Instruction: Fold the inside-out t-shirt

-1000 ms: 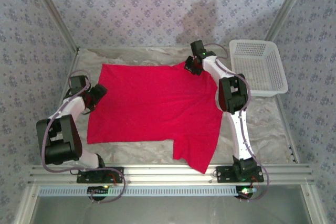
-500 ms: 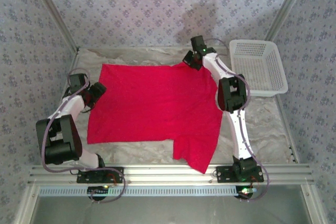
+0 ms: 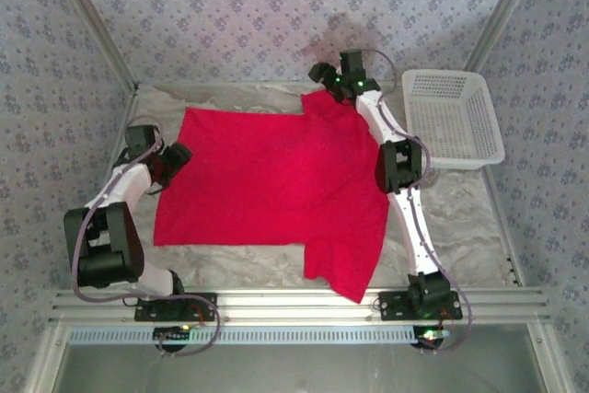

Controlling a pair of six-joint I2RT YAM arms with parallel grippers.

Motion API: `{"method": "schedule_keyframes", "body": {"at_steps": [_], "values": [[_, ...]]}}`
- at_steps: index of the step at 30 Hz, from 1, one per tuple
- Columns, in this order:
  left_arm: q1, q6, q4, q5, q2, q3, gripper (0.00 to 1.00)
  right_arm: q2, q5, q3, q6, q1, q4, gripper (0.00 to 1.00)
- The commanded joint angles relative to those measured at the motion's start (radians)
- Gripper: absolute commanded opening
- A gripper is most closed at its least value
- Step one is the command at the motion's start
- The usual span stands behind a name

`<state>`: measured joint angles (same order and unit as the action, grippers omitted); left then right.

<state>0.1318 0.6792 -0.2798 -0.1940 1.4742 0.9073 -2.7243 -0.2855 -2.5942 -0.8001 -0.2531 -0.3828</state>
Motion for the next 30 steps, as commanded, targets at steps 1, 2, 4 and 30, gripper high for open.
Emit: {"method": "schedule_keyframes", "body": {"at_steps": [1,2,4,30], "values": [[-0.036,0.008,-0.023,-0.007,-0.006,0.053,0.69,0.159,-0.059,0.183,0.031,0.002,-0.047,0.81],[-0.049,0.014,-0.021,-0.008,-0.005,0.058,0.69,0.205,-0.054,0.261,0.047,0.002,-0.035,0.79],[-0.087,0.025,-0.018,-0.002,0.001,0.069,0.69,0.287,-0.031,0.394,0.098,-0.001,-0.031,0.77],[-0.102,0.022,0.062,-0.039,0.761,0.668,0.64,-0.017,0.021,0.112,0.043,0.096,-0.162,0.59]]}}
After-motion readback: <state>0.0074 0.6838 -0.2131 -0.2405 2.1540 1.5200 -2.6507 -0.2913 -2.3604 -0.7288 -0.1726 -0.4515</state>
